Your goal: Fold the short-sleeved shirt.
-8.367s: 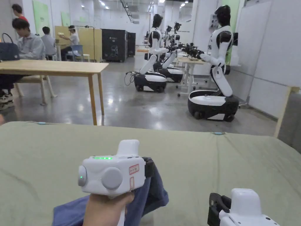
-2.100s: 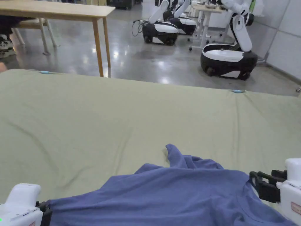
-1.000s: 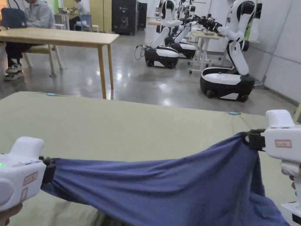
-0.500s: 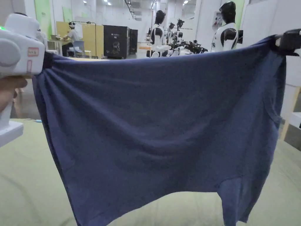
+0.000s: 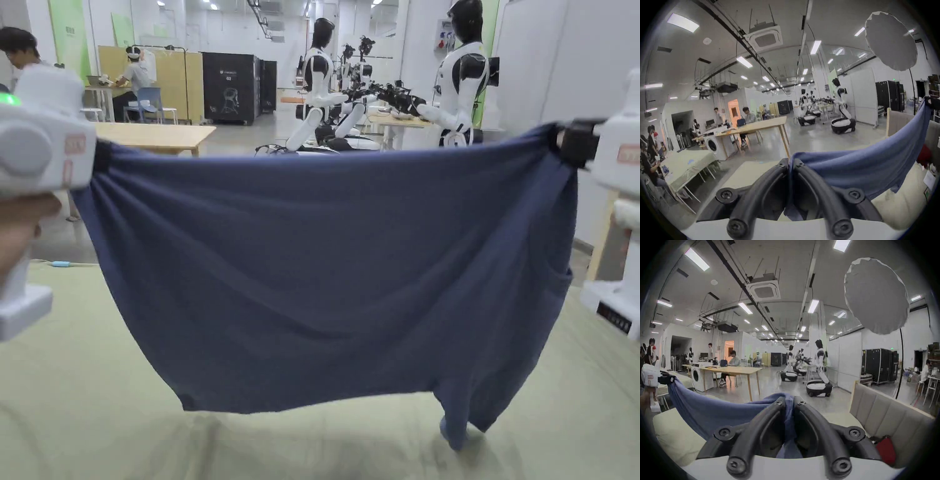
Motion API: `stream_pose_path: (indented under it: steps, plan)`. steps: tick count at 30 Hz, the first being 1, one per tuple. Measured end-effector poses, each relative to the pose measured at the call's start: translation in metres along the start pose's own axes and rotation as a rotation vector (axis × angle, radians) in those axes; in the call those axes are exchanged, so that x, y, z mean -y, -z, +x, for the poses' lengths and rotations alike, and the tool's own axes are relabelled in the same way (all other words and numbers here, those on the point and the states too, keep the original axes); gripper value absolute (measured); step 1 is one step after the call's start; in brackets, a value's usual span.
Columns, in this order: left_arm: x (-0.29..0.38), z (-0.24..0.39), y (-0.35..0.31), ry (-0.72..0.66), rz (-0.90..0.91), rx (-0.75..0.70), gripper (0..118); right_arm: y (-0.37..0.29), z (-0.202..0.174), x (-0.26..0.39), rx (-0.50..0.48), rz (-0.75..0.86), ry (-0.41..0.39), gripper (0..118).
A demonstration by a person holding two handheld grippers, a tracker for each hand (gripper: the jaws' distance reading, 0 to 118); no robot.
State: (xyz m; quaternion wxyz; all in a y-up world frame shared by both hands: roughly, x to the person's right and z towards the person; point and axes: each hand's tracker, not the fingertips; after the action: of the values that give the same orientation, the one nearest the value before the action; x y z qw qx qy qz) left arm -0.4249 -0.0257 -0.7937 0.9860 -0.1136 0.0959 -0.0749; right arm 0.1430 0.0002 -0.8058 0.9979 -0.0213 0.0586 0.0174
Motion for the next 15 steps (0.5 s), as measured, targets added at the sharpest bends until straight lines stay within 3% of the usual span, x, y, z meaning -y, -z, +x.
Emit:
stream_pose_path:
  steps: [7,15]
  plan:
    - [0.05,0.029,-0.026,0.0,-0.054,0.027,2,-0.022,0.011,0.051,0.009,-0.05,0.012,10]
    - [0.118,0.035,-0.143,0.005,-0.083,0.128,2,-0.149,0.022,0.11,-0.012,-0.113,0.035,10]
